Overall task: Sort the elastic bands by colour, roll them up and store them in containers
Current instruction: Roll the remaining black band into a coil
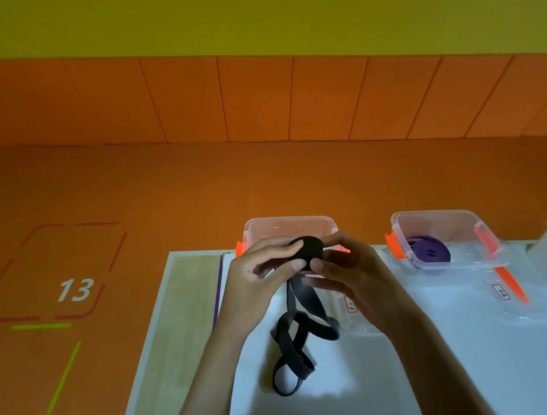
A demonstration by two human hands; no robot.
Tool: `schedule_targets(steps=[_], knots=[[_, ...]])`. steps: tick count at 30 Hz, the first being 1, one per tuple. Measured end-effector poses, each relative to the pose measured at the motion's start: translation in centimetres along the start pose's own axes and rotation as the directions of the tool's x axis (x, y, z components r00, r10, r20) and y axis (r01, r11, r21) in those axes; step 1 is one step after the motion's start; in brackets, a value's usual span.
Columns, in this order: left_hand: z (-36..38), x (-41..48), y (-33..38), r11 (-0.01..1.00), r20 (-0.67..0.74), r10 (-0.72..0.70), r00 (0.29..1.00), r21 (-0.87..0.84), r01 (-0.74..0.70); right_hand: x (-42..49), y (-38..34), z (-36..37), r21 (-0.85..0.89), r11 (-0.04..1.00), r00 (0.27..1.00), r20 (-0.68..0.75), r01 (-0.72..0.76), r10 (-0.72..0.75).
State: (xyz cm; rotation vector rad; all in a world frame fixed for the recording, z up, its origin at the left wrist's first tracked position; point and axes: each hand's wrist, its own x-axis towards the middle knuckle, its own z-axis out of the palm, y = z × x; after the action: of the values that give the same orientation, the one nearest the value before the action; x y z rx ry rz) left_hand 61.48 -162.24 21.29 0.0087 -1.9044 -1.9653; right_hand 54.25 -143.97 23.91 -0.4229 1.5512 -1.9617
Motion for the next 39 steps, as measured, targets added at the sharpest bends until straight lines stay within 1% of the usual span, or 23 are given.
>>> schedule_targets(steps=[1,2,4,5,7,8,10,11,13,15,17,18,20,22,25,28,31,32,33,35,36,37,39], knots=[[-0.2,0.2,0.2,1.0,0.024,-0.009,1.0,0.023,0.008,0.0,-0.2,-0.1,-0.039,0.999,1.0,0.014,-0.003,0.004],[-0.4,0.3,0.5,0.998,0.049,-0.007,0.999,0.06,0.004,-0.1,-0.5,-0.1,-0.115,0.993,1.0,0.012,-0.003,0.004],[-0.7,0.4,1.0,0.988,0.087,0.028,0.996,0.151,-0.041,-0.1,-1.2,-0.2,-0.296,0.955,0.999,-0.022,0.017,-0.025],[-0.7,0.5,1.3,0.977,0.101,0.055,0.993,0.199,-0.074,-0.1,-1.6,-0.2,-0.339,0.94,0.999,-0.029,0.034,-0.046],[-0.4,0.8,1.8,0.961,0.112,0.094,0.989,0.251,-0.119,-0.1,-2.5,-0.1,-0.307,0.947,0.994,-0.003,0.099,-0.105],[-0.2,1.0,2.1,0.963,0.101,0.095,0.99,0.241,-0.117,-0.1,-3.0,0.1,-0.278,0.95,0.99,0.01,0.141,-0.144],[0.3,1.3,2.6,0.988,0.034,0.074,0.997,0.13,-0.078,0.0,-3.9,0.3,-0.223,0.955,0.981,0.022,0.193,-0.193],[0.5,1.4,2.9,0.994,-0.004,0.08,0.997,0.074,-0.079,0.1,-4.3,0.4,-0.192,0.961,0.979,0.018,0.201,-0.201],[0.8,1.5,3.3,0.994,-0.041,0.112,0.993,0.021,-0.111,0.3,-4.7,0.7,-0.123,0.972,0.979,-0.019,0.2,-0.203],[0.8,1.7,3.9,0.993,-0.03,0.113,0.993,-0.018,-0.114,0.3,-5.0,0.9,-0.042,0.981,0.98,-0.048,0.19,-0.192],[0.7,2.1,4.6,0.994,-0.006,0.104,0.995,-0.031,-0.104,0.3,-5.2,0.9,-0.004,0.984,0.983,-0.018,0.18,-0.18],[0.5,2.3,5.0,0.994,0.016,0.11,0.994,-0.019,-0.11,0.2,-5.4,0.8,-0.029,0.984,0.985,0.001,0.173,-0.173],[0.3,2.9,5.7,0.99,0.077,0.136,0.988,0.025,-0.138,0.0,-6.0,0.4,-0.155,0.975,0.987,0.014,0.162,-0.162],[0.4,3.3,6.1,0.987,0.119,0.126,0.985,0.081,-0.136,-0.1,-6.6,0.1,-0.253,0.955,0.986,-0.013,0.155,-0.164],[0.9,3.7,5.9,0.992,0.088,0.094,0.992,0.073,-0.101,-0.3,-7.1,0.2,-0.231,0.95,0.973,-0.048,0.211,-0.228],[1.2,3.5,5.4,0.991,0.044,0.13,0.991,-0.013,-0.13,-0.3,-6.6,0.2,-0.174,0.955,0.963,-0.082,0.239,-0.256],[1.4,3.1,4.8,0.994,0.061,0.104,0.993,-0.046,-0.101,-0.4,-5.3,-0.2,-0.038,0.984,0.981,-0.08,0.176,-0.179],[1.4,2.9,4.6,0.996,0.072,0.084,0.994,-0.038,-0.082,-0.4,-4.9,-0.3,-0.023,0.99,0.988,-0.067,0.141,-0.142],[1.2,2.8,4.4,0.997,0.084,0.07,0.994,-0.016,-0.069,-0.5,-4.7,-0.4,-0.048,0.994,0.993,-0.053,0.102,-0.104],[0.9,2.5,3.9,0.996,0.11,0.042,0.993,0.072,-0.05,-0.5,-4.5,-0.7,-0.193,0.98,0.998,-0.038,0.045,-0.053],[0.8,2.3,3.6,0.994,0.115,0.013,0.993,0.111,-0.026,-0.5,-4.5,-0.9,-0.265,0.963,0.998,-0.044,0.04,-0.054],[0.8,2.1,3.3,0.993,0.106,-0.022,0.994,0.117,0.009,-0.5,-4.4,-1.0,-0.305,0.951,0.997,-0.052,0.042,-0.061],[1.0,1.6,2.7,0.996,0.073,-0.068,0.995,0.069,0.063,-0.4,-4.1,-1.2,-0.296,0.954,0.995,-0.074,0.047,-0.072]])
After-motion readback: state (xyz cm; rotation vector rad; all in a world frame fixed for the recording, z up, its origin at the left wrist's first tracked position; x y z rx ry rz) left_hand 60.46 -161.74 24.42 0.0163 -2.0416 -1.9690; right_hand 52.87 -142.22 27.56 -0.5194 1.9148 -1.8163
